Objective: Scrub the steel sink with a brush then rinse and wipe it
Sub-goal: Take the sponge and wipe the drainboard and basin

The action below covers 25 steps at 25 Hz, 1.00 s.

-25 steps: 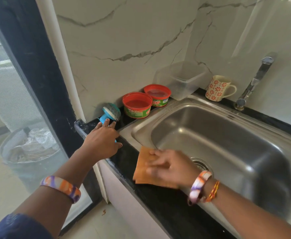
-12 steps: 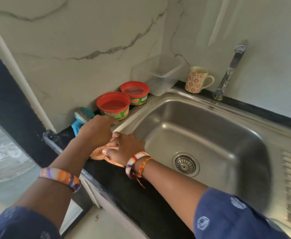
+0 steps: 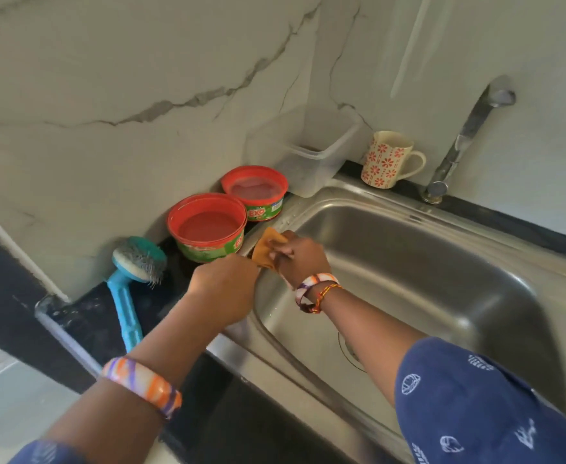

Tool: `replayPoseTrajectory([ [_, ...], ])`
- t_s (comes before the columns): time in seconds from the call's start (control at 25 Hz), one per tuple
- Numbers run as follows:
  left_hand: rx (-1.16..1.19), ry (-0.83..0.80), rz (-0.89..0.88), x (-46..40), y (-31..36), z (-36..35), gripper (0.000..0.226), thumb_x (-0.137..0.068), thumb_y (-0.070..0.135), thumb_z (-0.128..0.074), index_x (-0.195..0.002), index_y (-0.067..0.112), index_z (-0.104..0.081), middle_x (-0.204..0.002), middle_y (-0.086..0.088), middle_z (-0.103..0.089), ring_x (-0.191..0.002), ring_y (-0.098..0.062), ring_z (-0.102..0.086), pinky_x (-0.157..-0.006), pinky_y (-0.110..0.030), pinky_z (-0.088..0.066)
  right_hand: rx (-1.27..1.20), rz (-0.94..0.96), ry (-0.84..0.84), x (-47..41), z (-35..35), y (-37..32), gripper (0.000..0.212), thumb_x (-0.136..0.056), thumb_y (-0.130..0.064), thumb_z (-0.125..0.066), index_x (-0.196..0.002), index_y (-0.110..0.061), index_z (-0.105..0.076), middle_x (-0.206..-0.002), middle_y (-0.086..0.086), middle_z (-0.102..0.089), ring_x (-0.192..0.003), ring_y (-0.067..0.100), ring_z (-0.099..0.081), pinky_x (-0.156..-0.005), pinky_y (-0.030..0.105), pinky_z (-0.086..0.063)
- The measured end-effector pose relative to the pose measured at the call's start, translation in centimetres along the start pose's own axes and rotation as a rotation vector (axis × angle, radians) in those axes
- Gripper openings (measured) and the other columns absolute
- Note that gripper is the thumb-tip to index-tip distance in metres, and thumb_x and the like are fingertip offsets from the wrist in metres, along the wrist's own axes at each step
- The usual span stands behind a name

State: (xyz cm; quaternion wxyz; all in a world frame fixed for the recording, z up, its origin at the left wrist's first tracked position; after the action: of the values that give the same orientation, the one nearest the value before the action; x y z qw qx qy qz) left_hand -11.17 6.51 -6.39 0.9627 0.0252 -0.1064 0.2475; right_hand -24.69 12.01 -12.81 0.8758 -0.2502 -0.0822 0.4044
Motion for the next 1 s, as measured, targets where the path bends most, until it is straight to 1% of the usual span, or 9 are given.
replayPoseTrajectory([
  [0.08, -0.043, 0.04, -0.044, -1.5, 1.2, 0.0, 0.038, -0.091, 0.008, -0.044, -0.128, 0.014, -0.048, -0.122, -0.005, -0.058, -0.11, -0.026, -0.06, -0.073, -0.032, -0.045, 0.009, -0.114, 0.064, -1.5, 0.4, 1.1, 0.039, -0.086, -0.041, -0.045, -0.118, -0.027, -0.063, -0.119, 0.004, -0.062, -0.109, 0.031, -0.057, -0.08, 0.028, -0.042],
  [0.16, -0.056, 0.079, -0.082, -3.2, 2.3, 0.1, 0.048, -0.09, 0.008, -0.045, -0.137, 0.015, -0.04, -0.131, -0.005, -0.051, -0.117, -0.025, -0.055, -0.077, -0.033, -0.046, -0.018, -0.268, 0.148, -3.1, 1.2, 1.9, 0.037, -0.087, -0.04, -0.045, -0.11, -0.016, -0.062, -0.113, 0.012, -0.064, -0.108, 0.036, -0.057, -0.075, 0.031, -0.041],
  [0.28, -0.085, 0.098, -0.123, -5.8, 3.4, 0.1, 0.054, -0.09, 0.012, -0.048, -0.143, 0.015, -0.035, -0.144, -0.004, -0.034, -0.134, -0.022, -0.035, -0.095, -0.037, -0.045, -0.11, -0.477, 0.207, -5.4, 2.7, 2.8, 0.037, -0.087, -0.039, -0.047, -0.104, -0.011, -0.064, -0.113, 0.015, -0.064, -0.11, 0.037, -0.056, -0.081, 0.036, -0.048],
  [0.4, -0.136, 0.062, -0.095, -7.2, 3.7, -0.2, 0.047, -0.092, 0.019, -0.051, -0.137, 0.012, -0.039, -0.142, -0.005, -0.031, -0.137, -0.023, -0.028, -0.095, -0.04, -0.045, -0.181, -0.604, 0.271, -7.3, 3.8, 3.5, 0.037, -0.082, -0.041, -0.052, -0.105, -0.015, -0.066, -0.114, 0.01, -0.064, -0.114, 0.033, -0.055, -0.091, 0.041, -0.047],
  [0.56, -0.23, 0.055, -0.098, -7.7, 4.1, -0.4, 0.052, -0.091, 0.022, -0.057, -0.137, 0.007, -0.037, -0.141, -0.007, -0.033, -0.134, -0.023, -0.031, -0.092, -0.036, -0.047, -0.084, -0.622, 0.262, -9.5, 5.8, 4.7, 0.041, -0.083, -0.041, -0.056, -0.118, -0.018, -0.06, -0.125, 0.006, -0.057, -0.126, 0.028, -0.043, -0.096, 0.044, -0.038],
  [0.68, -0.282, 0.068, -0.132, -7.6, 3.9, -0.9, 0.064, -0.092, 0.021, -0.056, -0.145, 0.006, -0.024, -0.152, -0.009, -0.021, -0.141, -0.022, -0.024, -0.097, -0.034, -0.045, 0.002, -0.643, 0.284, -11.0, 7.4, 5.7, 0.034, -0.088, -0.03, -0.052, -0.12, -0.02, -0.058, -0.129, 0.005, -0.055, -0.127, 0.028, -0.041, -0.096, 0.045, -0.037],
  [0.76, -0.278, 0.07, -0.143, -7.7, 3.5, -1.4, 0.07, -0.093, 0.021, -0.054, -0.149, 0.007, -0.015, -0.158, -0.006, -0.01, -0.146, -0.02, -0.014, -0.104, -0.036, -0.041, 0.2, -0.603, 0.271, -11.2, 8.4, 6.8, 0.031, -0.092, -0.026, -0.048, -0.12, -0.019, -0.058, -0.127, 0.006, -0.056, -0.123, 0.03, -0.043, -0.093, 0.043, -0.038],
  [0.84, -0.266, 0.067, -0.144, -7.8, 3.2, -1.5, 0.07, -0.093, 0.02, -0.052, -0.15, 0.008, -0.012, -0.159, -0.004, -0.007, -0.146, -0.019, -0.011, -0.105, -0.037, -0.042, 0.403, -0.531, 0.243, -10.6, 9.2, 7.7, 0.031, -0.094, -0.027, -0.045, -0.119, -0.016, -0.059, -0.12, 0.008, -0.06, -0.117, 0.032, -0.048, -0.087, 0.041, -0.041],
  [1.0, -0.303, 0.061, -0.138, -7.5, 4.0, -1.0, 0.062, -0.094, 0.012, -0.044, -0.149, 0.005, -0.016, -0.157, -0.007, -0.012, -0.145, -0.022, -0.015, -0.1, -0.038, -0.042, 0.551, -0.451, 0.169, -6.7, 10.6, 8.7, 0.032, -0.094, -0.029, -0.049, -0.115, -0.01, -0.063, -0.116, 0.011, -0.064, -0.108, 0.033, -0.06, -0.082, 0.035, -0.048],
])
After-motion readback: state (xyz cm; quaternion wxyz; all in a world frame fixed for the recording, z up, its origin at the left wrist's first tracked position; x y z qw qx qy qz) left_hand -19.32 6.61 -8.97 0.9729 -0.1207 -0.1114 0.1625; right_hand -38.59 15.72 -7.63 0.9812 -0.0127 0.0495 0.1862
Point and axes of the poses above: each hand's wrist, its own x-axis away from the middle knuckle, its own z-axis out of the back of the hand, y = z × x, the point moved 2 cm from there along -x, towards the middle knuckle
